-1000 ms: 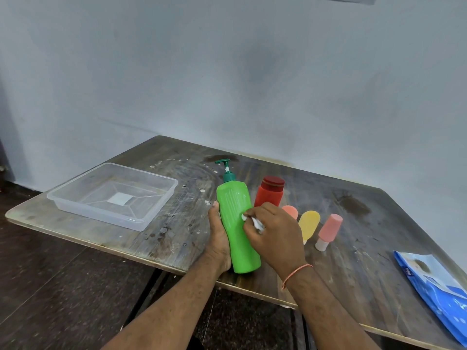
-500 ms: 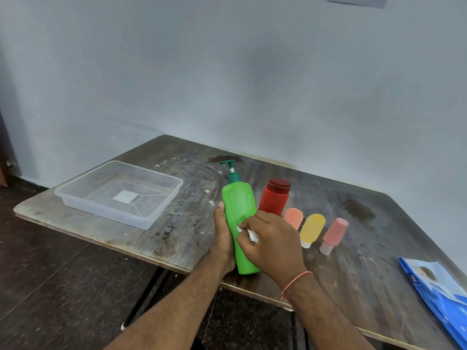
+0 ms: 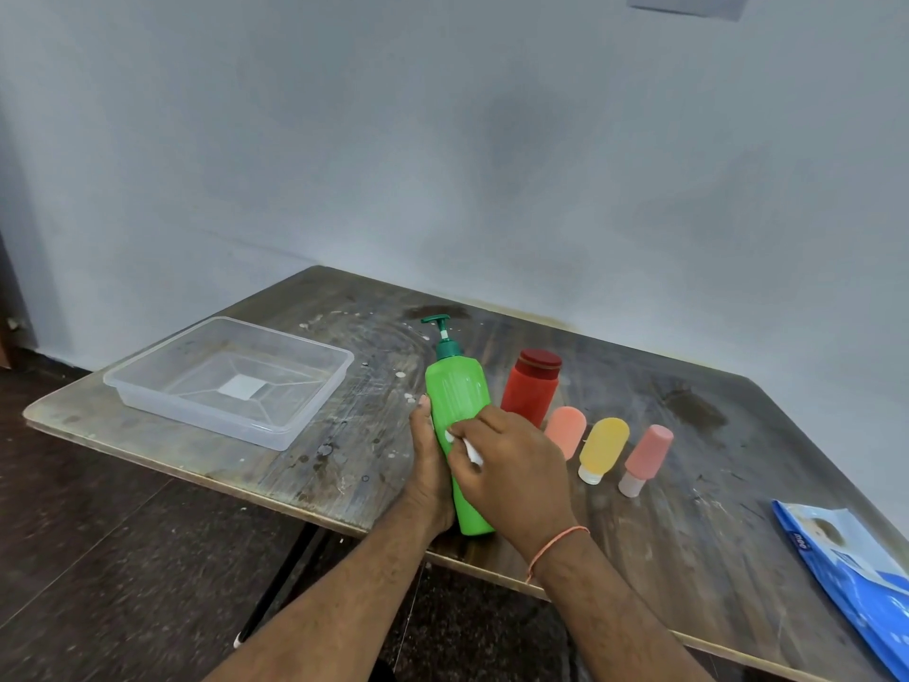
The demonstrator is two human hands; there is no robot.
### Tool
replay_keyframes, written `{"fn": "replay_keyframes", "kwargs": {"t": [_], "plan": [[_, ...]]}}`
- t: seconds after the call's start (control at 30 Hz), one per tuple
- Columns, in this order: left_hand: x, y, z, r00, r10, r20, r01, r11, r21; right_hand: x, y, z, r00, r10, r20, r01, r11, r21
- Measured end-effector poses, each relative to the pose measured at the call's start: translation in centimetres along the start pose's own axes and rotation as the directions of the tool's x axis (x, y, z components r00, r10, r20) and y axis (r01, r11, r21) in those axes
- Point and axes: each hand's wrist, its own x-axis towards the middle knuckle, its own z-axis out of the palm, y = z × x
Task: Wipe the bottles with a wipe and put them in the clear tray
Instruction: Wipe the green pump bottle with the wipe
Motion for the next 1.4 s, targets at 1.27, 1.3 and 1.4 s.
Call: {"fn": "replay_keyframes", "kwargs": {"t": [1.27, 1.3, 1.4], "plan": [[0.5, -0.3, -0.6, 1.0, -0.007, 0.017, 0.007, 1.0, -0.01, 0.7, 0.6, 0.2, 0.998, 0.05, 0.042, -0.052, 0.998, 0.046], [0.6, -0.4, -0.6, 1.0, -0.008, 0.015, 0.008, 1.0, -0.009, 0.4, 0.8, 0.2, 0.998, 0.042, 0.047, -0.045, 0.997, 0.068], [0.8, -0.3, -0.6, 1.0, -0.013, 0.002, 0.013, 1.0, 0.006, 0.2, 1.6, -0.2, 0.998, 0.059, 0.025, -0.061, 0.996, 0.066]]}}
